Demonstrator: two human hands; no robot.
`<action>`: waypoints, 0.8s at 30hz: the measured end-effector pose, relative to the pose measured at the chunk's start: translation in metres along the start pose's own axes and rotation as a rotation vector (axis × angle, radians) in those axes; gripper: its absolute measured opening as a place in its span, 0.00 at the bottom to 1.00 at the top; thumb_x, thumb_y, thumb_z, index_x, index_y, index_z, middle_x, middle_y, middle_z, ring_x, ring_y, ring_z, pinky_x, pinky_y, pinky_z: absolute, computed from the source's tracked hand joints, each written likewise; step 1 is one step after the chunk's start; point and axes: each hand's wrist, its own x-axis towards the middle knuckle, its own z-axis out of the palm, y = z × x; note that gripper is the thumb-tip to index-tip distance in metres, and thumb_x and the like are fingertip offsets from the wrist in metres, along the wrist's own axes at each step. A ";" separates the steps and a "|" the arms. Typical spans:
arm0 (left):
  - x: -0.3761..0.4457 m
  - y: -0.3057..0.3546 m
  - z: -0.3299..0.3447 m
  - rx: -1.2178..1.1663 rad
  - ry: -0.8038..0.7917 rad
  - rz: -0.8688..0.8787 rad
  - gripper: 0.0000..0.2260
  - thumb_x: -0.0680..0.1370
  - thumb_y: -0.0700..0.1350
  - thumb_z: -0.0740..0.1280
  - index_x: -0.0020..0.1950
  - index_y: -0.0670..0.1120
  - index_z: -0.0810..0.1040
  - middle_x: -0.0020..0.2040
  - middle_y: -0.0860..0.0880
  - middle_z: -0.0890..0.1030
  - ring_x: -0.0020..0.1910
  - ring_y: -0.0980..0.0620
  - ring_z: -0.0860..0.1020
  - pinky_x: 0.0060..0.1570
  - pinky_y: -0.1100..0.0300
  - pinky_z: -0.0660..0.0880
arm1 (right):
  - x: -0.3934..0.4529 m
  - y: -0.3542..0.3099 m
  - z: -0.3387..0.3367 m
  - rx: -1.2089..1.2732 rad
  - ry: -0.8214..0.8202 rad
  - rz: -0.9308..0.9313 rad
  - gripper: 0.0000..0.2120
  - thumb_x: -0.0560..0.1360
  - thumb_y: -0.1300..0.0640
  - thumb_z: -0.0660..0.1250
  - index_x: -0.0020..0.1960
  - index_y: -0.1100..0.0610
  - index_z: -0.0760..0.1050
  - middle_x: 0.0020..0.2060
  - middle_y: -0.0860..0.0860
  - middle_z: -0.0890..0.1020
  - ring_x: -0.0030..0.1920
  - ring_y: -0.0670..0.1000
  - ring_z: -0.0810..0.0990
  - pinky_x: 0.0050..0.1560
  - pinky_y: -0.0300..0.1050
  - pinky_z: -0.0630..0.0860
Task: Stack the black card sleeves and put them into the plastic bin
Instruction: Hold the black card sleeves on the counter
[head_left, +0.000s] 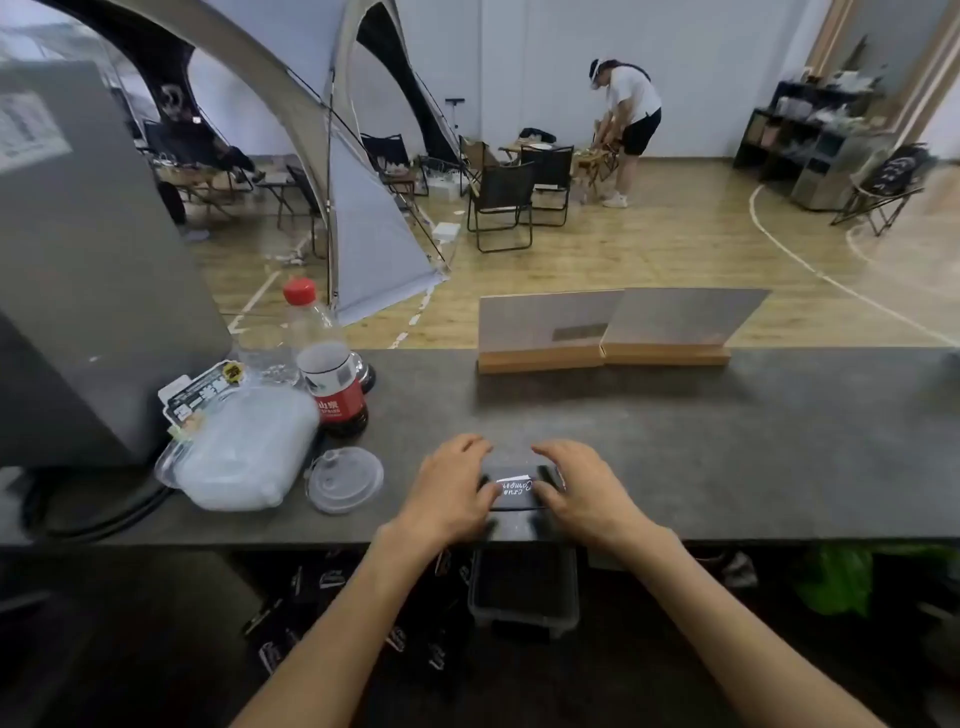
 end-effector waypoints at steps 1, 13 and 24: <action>0.006 0.000 0.001 0.033 -0.052 -0.005 0.26 0.77 0.52 0.67 0.74 0.47 0.67 0.73 0.49 0.68 0.71 0.48 0.67 0.68 0.54 0.63 | 0.006 0.003 0.001 -0.069 -0.070 -0.018 0.26 0.78 0.52 0.66 0.74 0.55 0.66 0.73 0.53 0.69 0.74 0.53 0.63 0.72 0.45 0.58; 0.023 0.015 -0.002 0.208 -0.268 -0.023 0.16 0.72 0.49 0.71 0.57 0.48 0.72 0.56 0.47 0.68 0.57 0.46 0.69 0.56 0.51 0.69 | 0.023 0.006 -0.008 -0.205 -0.291 -0.049 0.14 0.73 0.49 0.70 0.54 0.52 0.69 0.50 0.49 0.68 0.55 0.53 0.68 0.53 0.51 0.72; -0.013 0.019 0.001 0.032 0.036 0.069 0.04 0.77 0.40 0.60 0.49 0.48 0.68 0.47 0.50 0.69 0.46 0.46 0.73 0.42 0.54 0.69 | -0.007 -0.001 -0.002 -0.143 -0.005 -0.186 0.02 0.79 0.56 0.61 0.51 0.53 0.69 0.47 0.49 0.74 0.49 0.54 0.70 0.45 0.49 0.71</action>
